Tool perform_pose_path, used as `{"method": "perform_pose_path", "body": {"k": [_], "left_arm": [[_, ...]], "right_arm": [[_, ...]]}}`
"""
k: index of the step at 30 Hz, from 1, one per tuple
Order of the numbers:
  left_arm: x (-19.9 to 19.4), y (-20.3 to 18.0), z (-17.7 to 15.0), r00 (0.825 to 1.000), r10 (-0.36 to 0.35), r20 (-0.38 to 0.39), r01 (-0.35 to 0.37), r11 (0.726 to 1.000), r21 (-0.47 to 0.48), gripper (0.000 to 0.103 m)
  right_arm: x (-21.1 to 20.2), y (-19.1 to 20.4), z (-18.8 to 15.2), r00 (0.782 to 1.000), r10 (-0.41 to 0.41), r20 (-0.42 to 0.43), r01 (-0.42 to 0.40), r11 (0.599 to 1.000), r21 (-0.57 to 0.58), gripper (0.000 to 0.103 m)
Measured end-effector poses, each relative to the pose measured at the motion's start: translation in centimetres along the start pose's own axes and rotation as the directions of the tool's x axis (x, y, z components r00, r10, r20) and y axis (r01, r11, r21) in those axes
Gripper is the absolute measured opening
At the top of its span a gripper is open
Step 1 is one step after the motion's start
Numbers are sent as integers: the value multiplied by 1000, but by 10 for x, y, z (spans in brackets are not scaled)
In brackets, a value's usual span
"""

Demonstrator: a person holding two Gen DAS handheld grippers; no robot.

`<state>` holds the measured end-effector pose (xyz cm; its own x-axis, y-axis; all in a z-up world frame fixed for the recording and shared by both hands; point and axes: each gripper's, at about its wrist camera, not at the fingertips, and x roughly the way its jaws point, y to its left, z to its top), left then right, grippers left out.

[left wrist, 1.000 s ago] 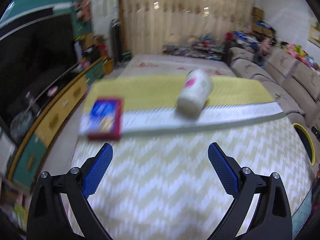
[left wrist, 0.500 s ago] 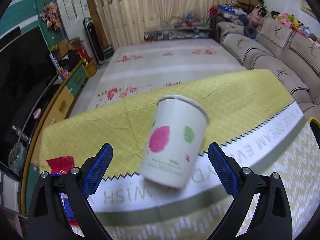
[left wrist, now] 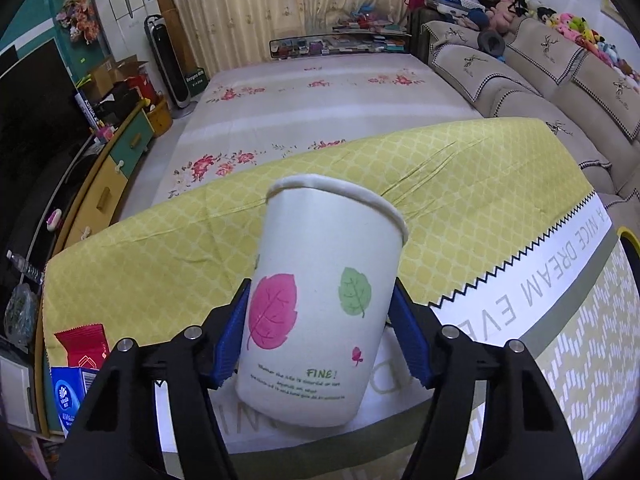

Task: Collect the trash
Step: 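Carry the paper cup over the bin and open the left gripper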

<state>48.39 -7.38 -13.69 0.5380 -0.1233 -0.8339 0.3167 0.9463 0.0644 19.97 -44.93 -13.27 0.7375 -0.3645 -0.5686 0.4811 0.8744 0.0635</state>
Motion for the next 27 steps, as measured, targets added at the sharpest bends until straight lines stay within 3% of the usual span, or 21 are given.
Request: {"method": "perform_pose_path", "body": {"k": [8,11,15,21,27], "left_arm": [[-48,-48,-6,997,-42,57,39,998,53,64],[-75,-92,-4,992,-89,89,78,990,115,64],[-104,-165,2,977,-180,112,153,964,218,64],[-125,-306,8,926,-369,77,315,869,382,64],[-111,-430,-4,896,-443,-12,394,785,478,64]], "right_arm": [[-14,-12,-3,997,53,50,-55,998,34,67],[-25,-23,-5,996,80,43,-82,995,50,67],[-44,-45,-9,997,57,49,-59,997,42,67],[-65,-85,-15,998,27,57,-30,998,52,67],[-87,-125,-18,997,-24,80,18,997,71,67]]}}
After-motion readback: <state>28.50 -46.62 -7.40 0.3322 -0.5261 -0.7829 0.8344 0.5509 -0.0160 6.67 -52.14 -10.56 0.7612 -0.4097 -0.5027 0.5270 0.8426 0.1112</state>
